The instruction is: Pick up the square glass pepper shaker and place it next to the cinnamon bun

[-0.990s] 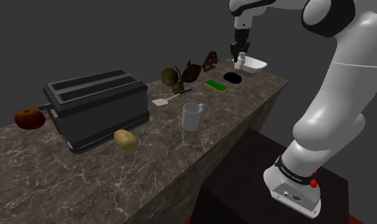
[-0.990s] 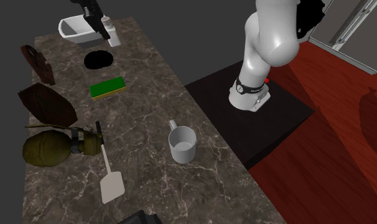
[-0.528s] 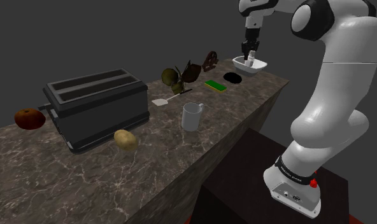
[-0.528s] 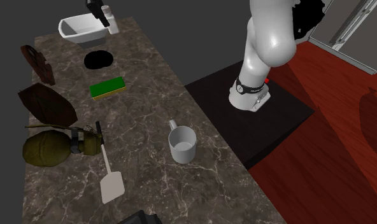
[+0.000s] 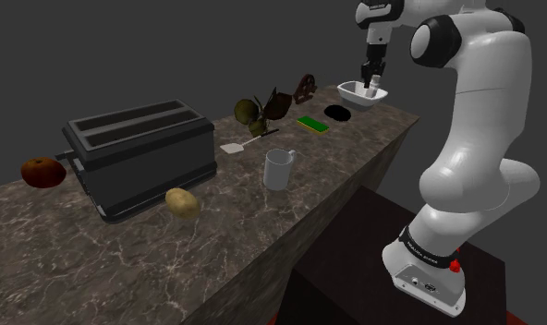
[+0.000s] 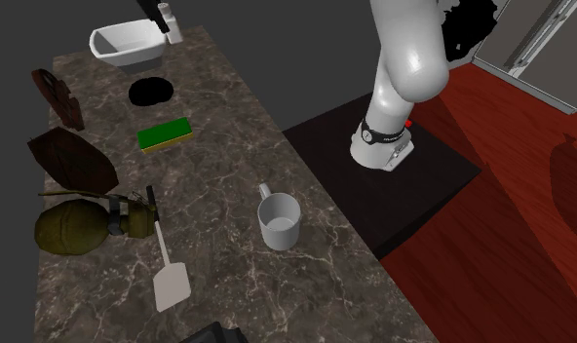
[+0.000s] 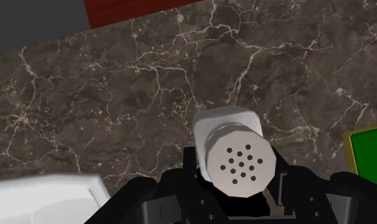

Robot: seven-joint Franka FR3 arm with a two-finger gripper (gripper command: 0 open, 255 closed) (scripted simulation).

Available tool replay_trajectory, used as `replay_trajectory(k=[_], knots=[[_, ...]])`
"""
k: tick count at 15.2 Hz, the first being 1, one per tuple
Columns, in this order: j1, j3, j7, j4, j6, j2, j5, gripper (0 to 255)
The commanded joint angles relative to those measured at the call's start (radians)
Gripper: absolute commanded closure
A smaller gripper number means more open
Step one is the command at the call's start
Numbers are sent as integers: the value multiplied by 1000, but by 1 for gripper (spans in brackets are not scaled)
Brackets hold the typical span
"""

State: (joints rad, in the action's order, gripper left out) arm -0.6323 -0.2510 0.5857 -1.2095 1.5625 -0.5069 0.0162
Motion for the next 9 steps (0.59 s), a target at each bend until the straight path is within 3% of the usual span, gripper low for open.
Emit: replay_trajectory(k=[1,9], knots=[[0,0,1,-26,25,2,0,255],[5,2,-8,-133,132,1,0,255]])
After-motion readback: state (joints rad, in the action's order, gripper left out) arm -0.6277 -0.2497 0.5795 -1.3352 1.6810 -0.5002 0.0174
